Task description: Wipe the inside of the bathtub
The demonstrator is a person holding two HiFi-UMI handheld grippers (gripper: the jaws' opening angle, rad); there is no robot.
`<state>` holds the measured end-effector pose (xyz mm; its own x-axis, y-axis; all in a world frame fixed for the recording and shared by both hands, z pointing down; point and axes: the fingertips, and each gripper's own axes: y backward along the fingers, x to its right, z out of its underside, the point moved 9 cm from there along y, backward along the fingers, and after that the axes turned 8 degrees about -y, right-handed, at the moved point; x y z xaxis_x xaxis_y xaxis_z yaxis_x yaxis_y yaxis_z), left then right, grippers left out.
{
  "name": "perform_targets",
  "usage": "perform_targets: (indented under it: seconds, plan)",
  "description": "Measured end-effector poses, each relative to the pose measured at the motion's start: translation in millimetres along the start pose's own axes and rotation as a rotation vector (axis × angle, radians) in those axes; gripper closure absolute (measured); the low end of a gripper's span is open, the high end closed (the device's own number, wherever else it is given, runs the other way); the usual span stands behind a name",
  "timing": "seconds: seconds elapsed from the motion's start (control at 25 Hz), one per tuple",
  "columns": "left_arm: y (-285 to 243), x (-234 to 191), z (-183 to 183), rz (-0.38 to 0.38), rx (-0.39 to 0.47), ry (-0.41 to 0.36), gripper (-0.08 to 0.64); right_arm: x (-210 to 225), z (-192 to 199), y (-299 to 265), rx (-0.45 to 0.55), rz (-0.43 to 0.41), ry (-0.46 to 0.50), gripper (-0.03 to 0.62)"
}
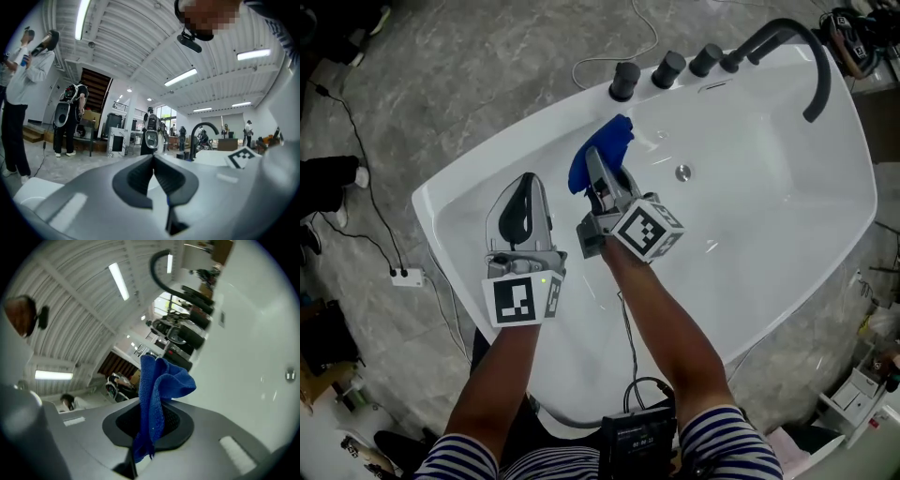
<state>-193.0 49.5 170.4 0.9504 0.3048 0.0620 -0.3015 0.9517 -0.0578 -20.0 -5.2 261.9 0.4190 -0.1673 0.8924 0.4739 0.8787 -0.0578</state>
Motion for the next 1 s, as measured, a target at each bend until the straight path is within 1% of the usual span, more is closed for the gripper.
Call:
perform_targets:
  seconds: [0.08, 0.12, 0.24, 0.36, 0.44, 0.56, 0.68, 0.76, 0.88, 1.0]
  plan:
    - [3.4, 6.1, -16.8, 0.022, 0.003, -0.019, 0.558, -26.0, -12.5, 24.0, -0.020, 0.030, 0.216, 0.548]
    - [6.2, 9.9, -27.3, 0.035, 0.007, -0.028, 0.558, -39.7, -19.4, 37.1, -0.021, 0.045, 0.300, 0.548]
    - [19.2, 23.8, -65.9, 0.093, 0.018, -0.061, 0.558, -87.7, -44.0, 78.3, 0.000, 0.098, 0.512, 0.548]
    - [35.5, 37.3, -109.7, 0.152, 0.001, -0.090, 0.558, -147.6, -71.5, 118.2, 0.042, 0.143, 0.724, 0.546]
    - [46.9, 44.1, -143.4, 0.172, 0.009, -0.091, 0.558, -189.3, -88.9, 142.8, 0.086, 0.162, 0.824, 0.546]
    - [65.1, 55.5, -194.1, 0.211, 0.061, -0.113, 0.558, -246.8, -108.5, 176.8, 0.156, 0.183, 0.932, 0.546]
    - [80.1, 66.1, -236.3, 0.245, 0.121, -0.135, 0.558, -291.1, -116.7, 201.8, 0.202, 0.190, 1.007, 0.546]
    - [84.7, 70.5, -260.9, 0.257, 0.137, -0.125, 0.558, -313.8, -122.2, 214.2, 0.226, 0.200, 1.027, 0.546]
    - [95.6, 79.1, -297.8, 0.277, 0.159, -0.110, 0.558, -343.5, -130.3, 240.0, 0.258, 0.233, 1.019, 0.546]
    - [105.9, 89.8, -330.0, 0.310, 0.193, -0.143, 0.558, -366.5, -142.3, 263.0, 0.305, 0.256, 1.021, 0.546]
